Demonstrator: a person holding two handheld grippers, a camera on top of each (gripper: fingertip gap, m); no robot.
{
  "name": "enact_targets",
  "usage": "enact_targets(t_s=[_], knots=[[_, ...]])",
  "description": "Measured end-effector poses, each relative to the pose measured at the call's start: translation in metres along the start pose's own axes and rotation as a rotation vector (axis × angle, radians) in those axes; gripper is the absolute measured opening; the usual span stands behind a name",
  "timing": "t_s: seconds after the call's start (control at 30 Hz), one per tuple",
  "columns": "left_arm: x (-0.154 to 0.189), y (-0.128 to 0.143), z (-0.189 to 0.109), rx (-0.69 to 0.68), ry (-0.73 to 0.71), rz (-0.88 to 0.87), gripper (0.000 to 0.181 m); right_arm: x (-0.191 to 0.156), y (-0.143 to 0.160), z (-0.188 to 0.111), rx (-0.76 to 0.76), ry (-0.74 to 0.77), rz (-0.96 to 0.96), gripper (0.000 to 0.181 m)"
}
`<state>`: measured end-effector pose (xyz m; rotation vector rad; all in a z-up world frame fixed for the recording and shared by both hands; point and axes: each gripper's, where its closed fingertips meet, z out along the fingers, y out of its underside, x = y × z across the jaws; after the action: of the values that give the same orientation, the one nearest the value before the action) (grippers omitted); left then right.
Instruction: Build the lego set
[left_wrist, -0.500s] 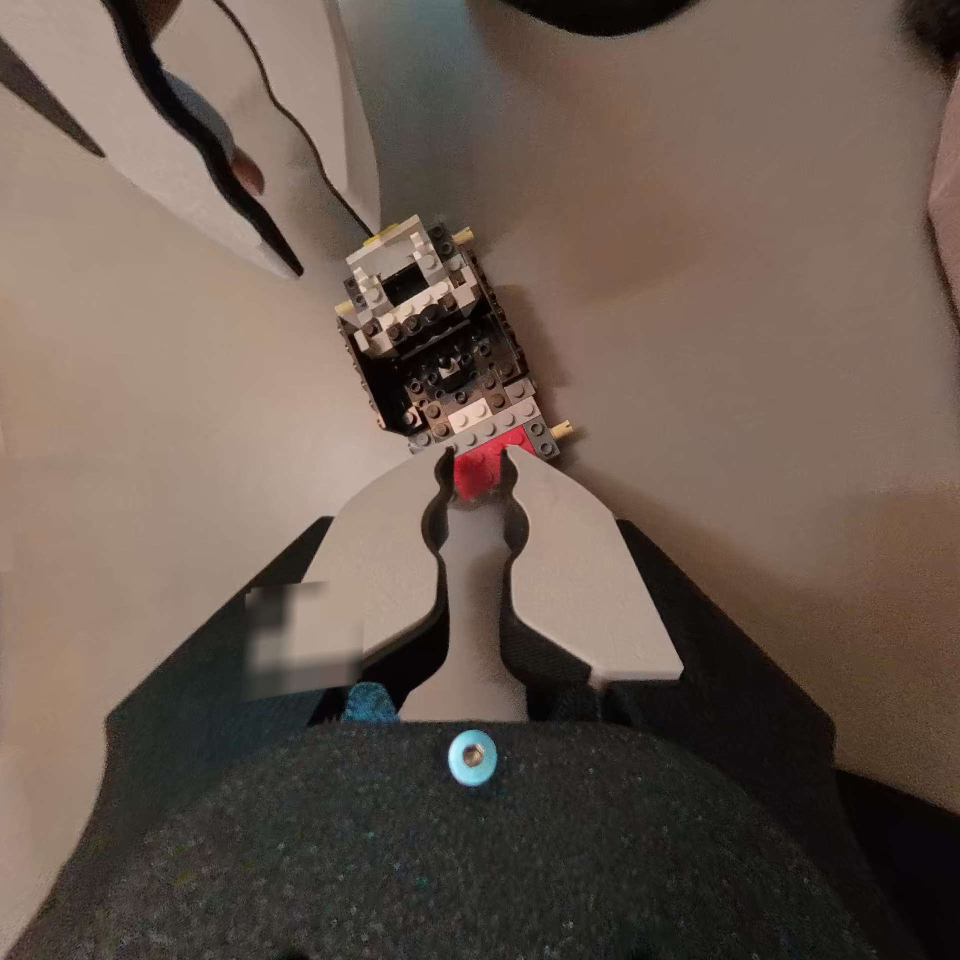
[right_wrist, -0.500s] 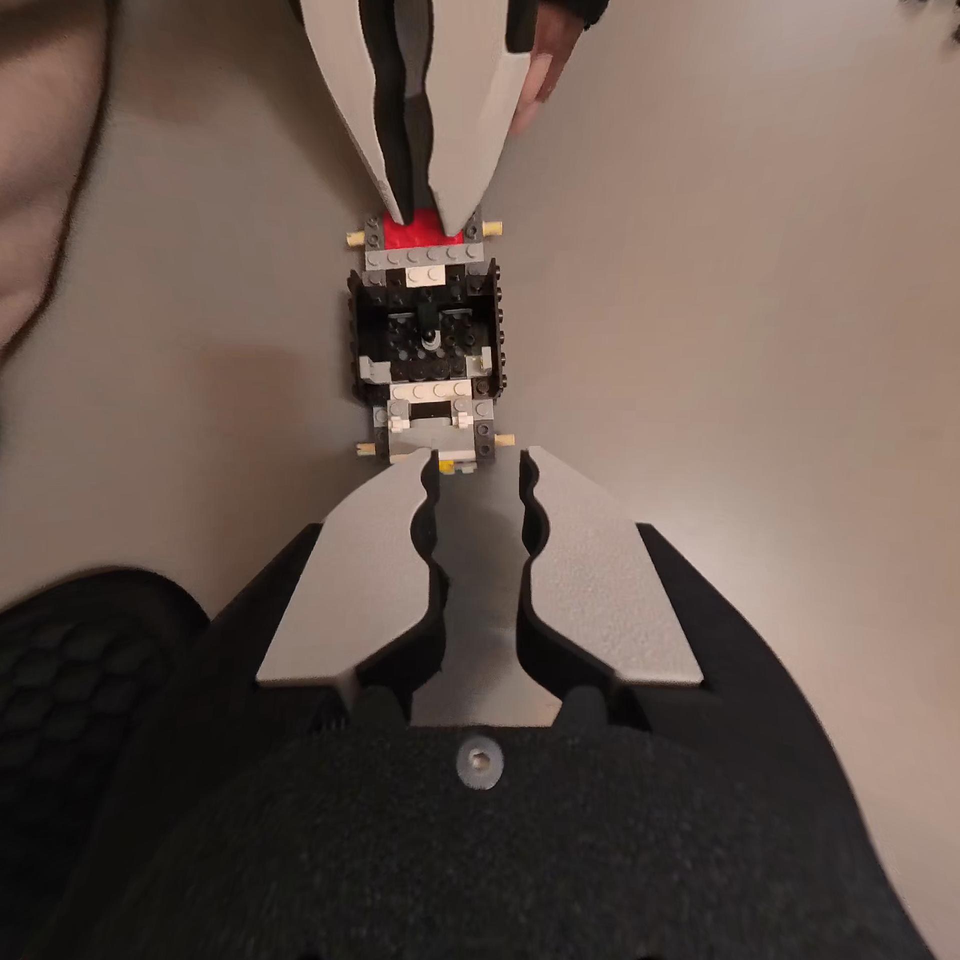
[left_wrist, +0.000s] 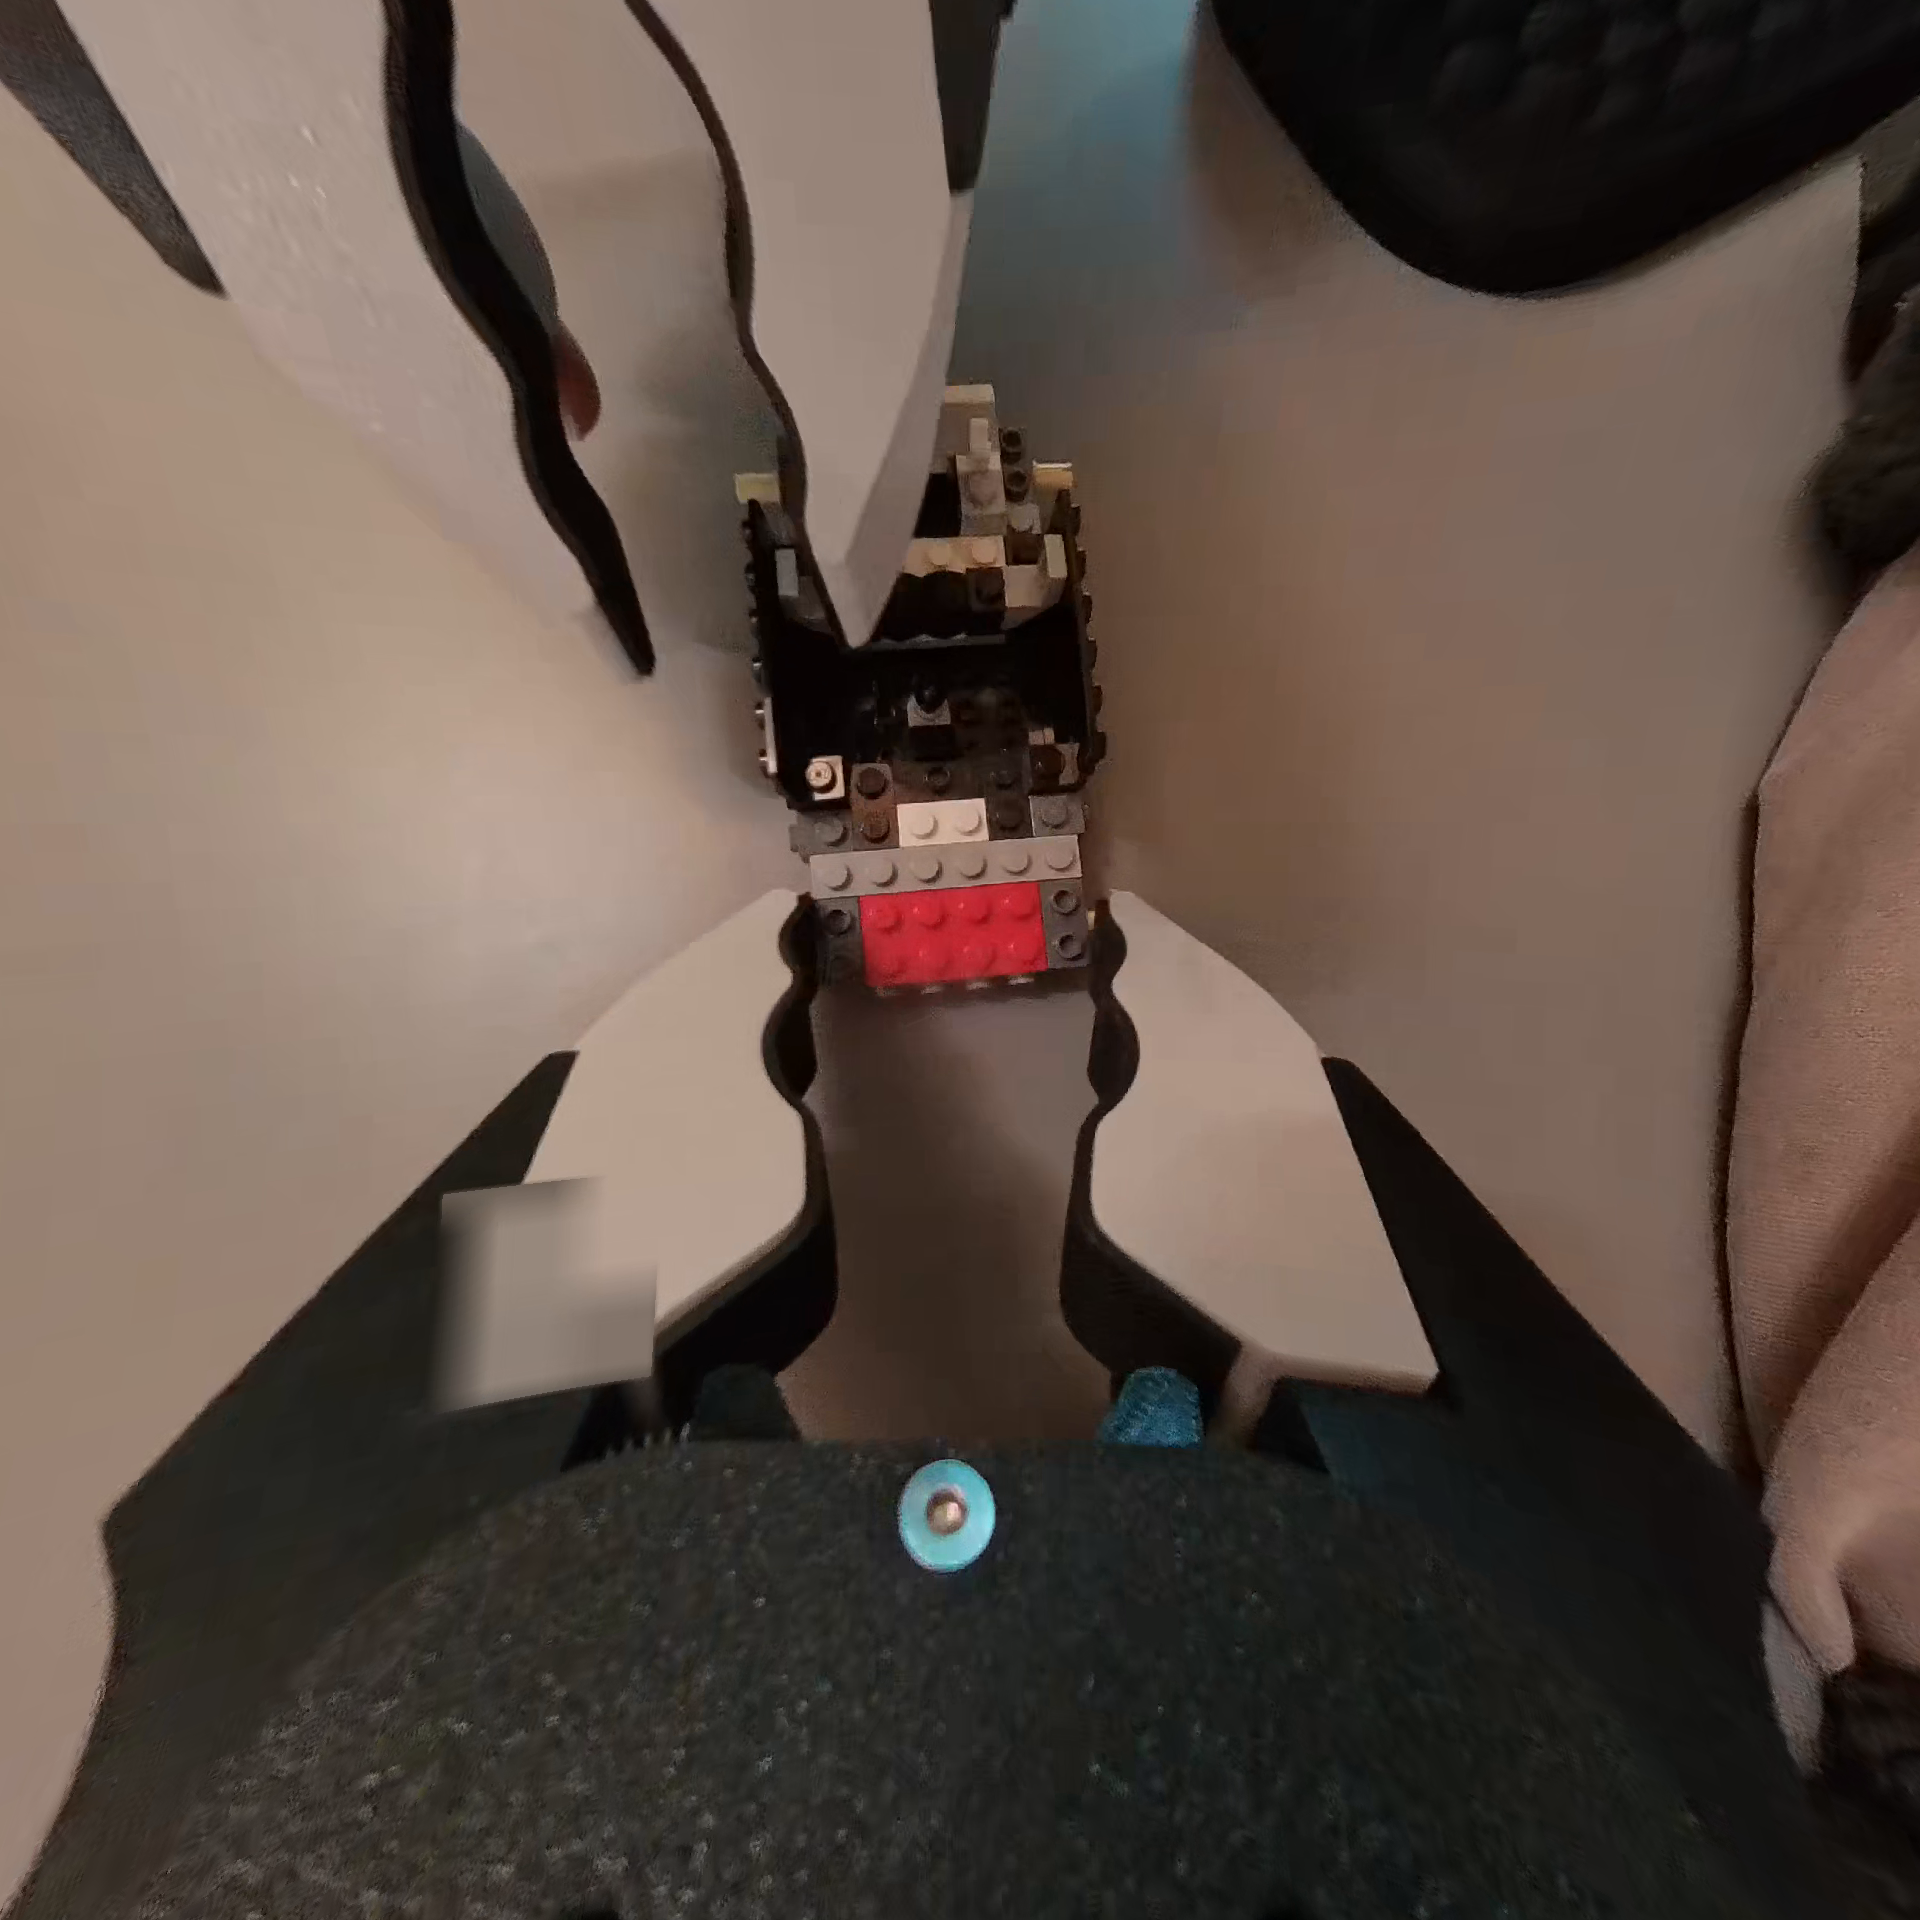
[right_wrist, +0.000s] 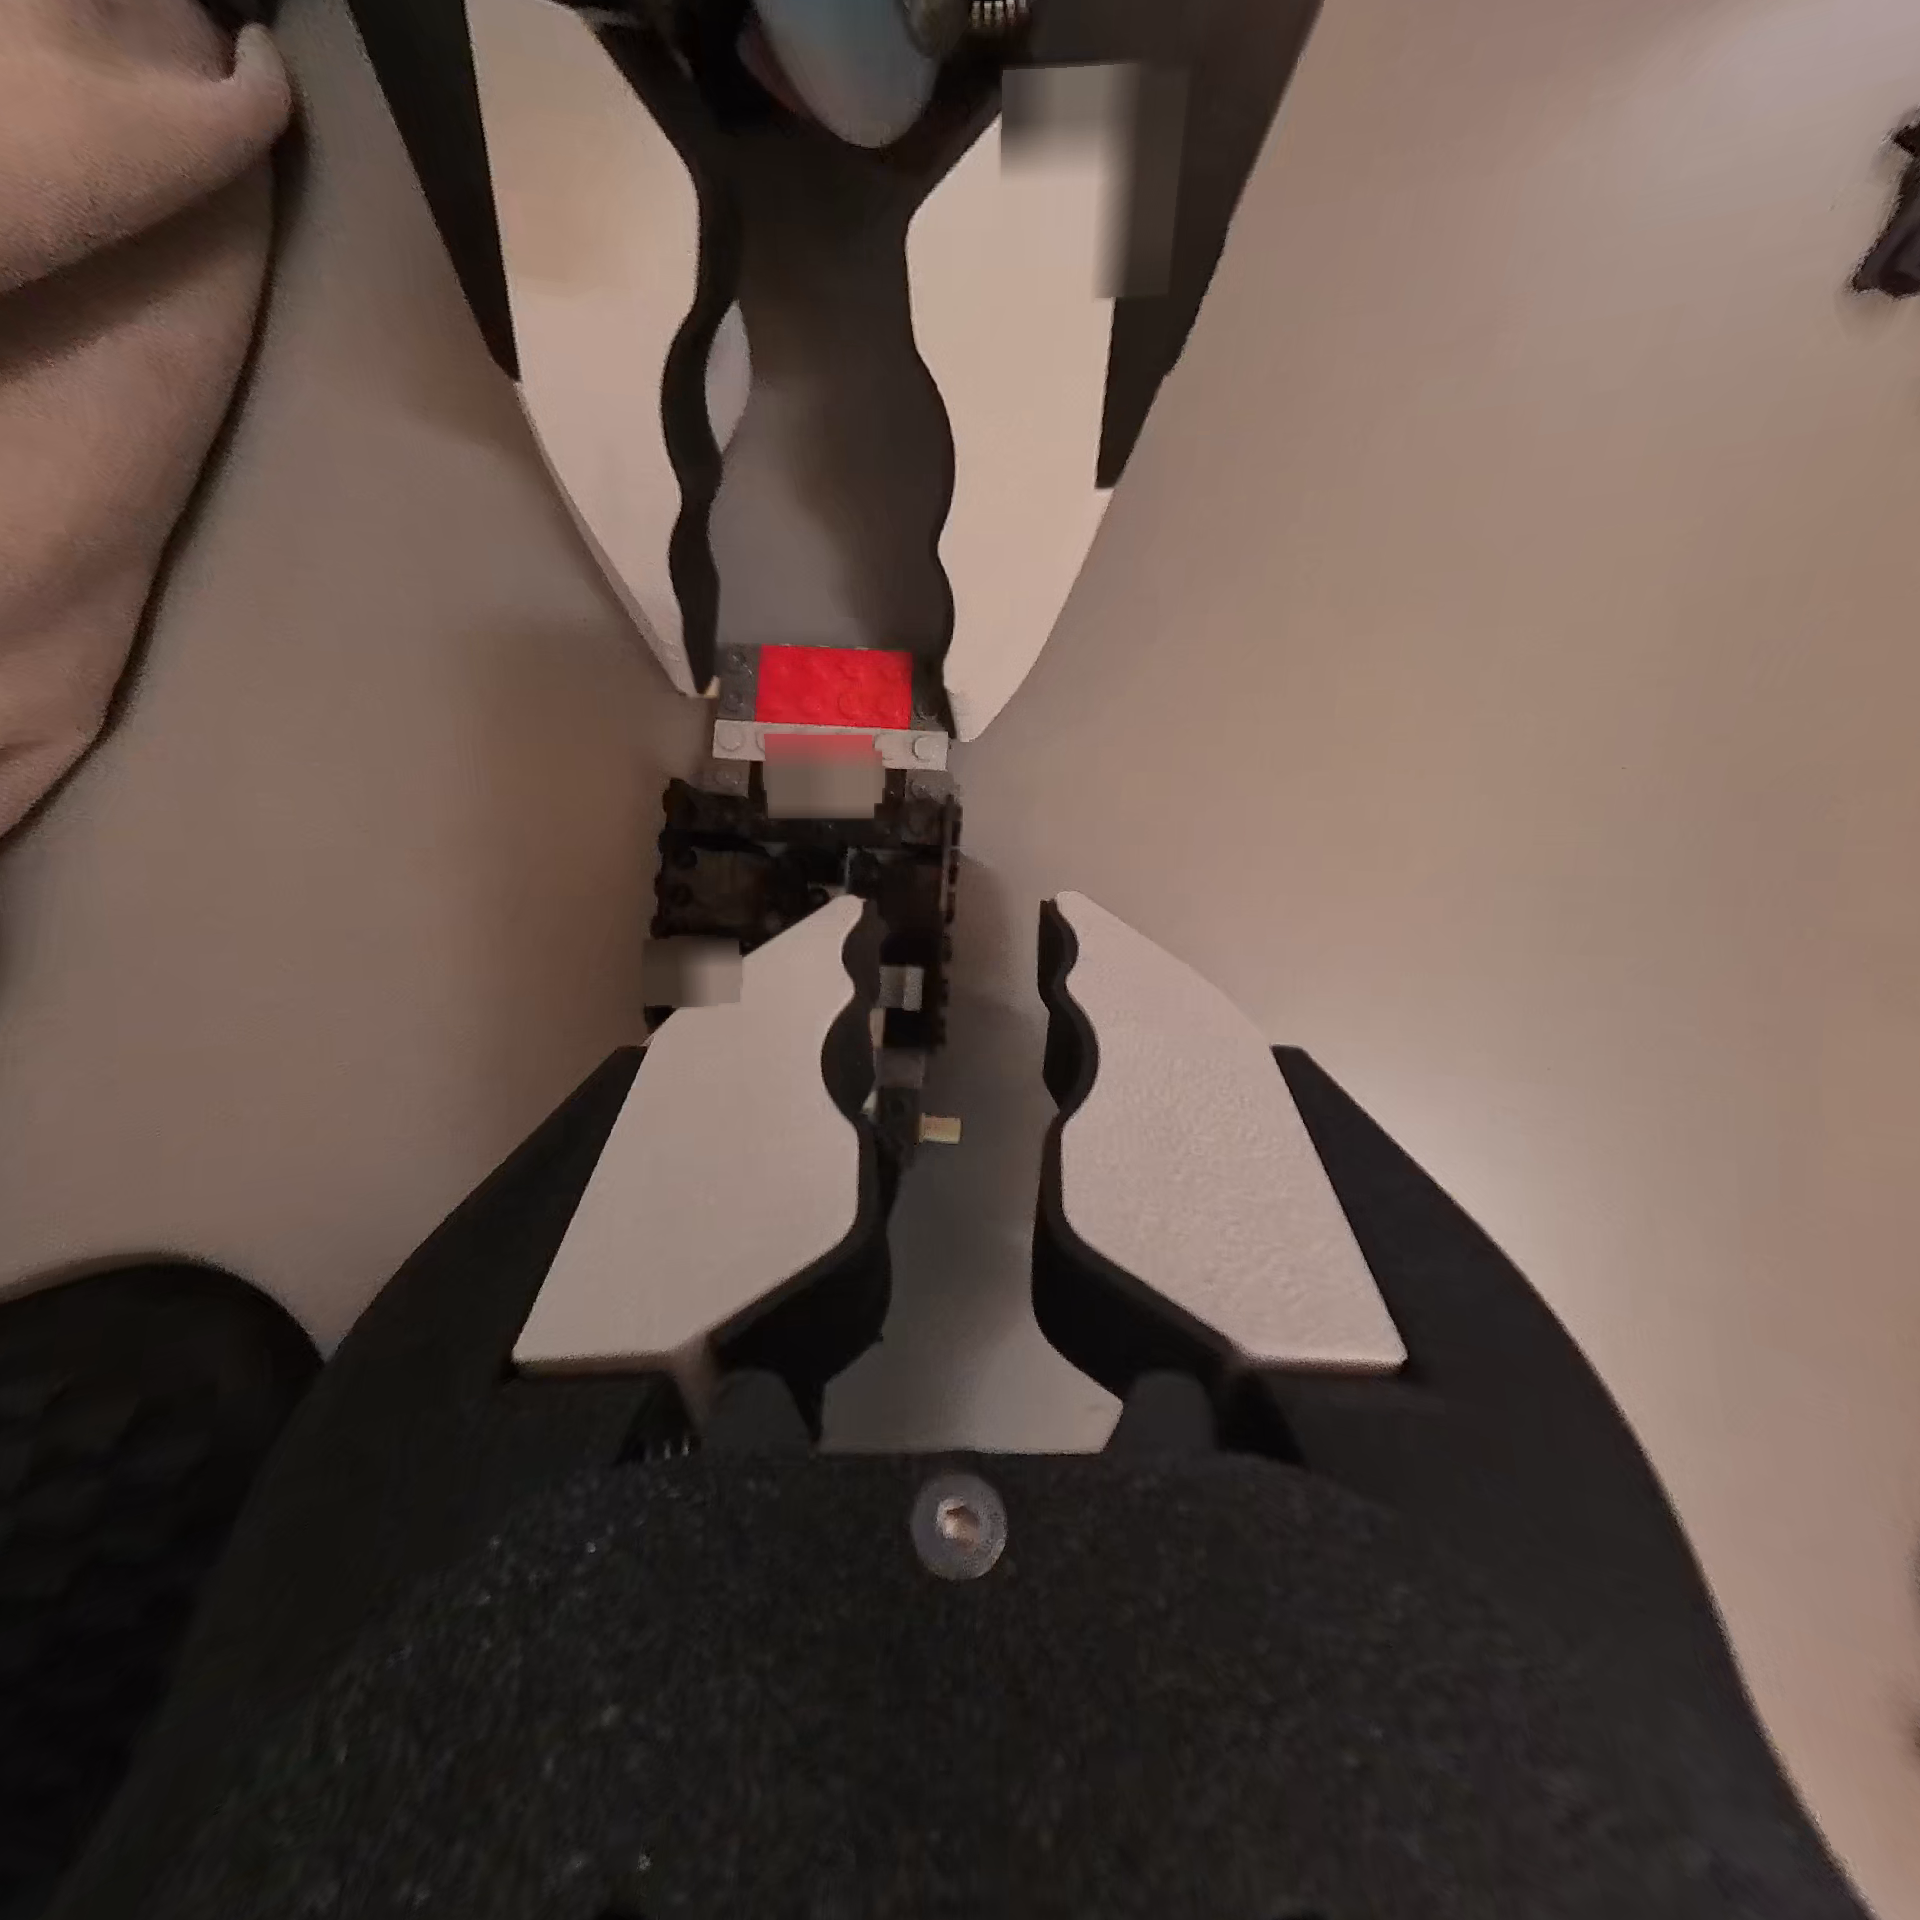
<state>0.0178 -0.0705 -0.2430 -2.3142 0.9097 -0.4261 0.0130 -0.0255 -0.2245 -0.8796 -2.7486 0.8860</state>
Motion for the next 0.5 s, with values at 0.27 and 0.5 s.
enact_targets(t_s=[0.27,0.5], knots=[[-0.006,0.001,-0.002,0.003,0.102,0.084,0.048,0.001,-0.008,0.006,-0.002,0.0,0.039,0.018],[-0.013,0.002,-0.002,0.031,0.166,0.164,0.048,0.006,-0.004,0.015,-0.062,0.042,0.12,0.004]])
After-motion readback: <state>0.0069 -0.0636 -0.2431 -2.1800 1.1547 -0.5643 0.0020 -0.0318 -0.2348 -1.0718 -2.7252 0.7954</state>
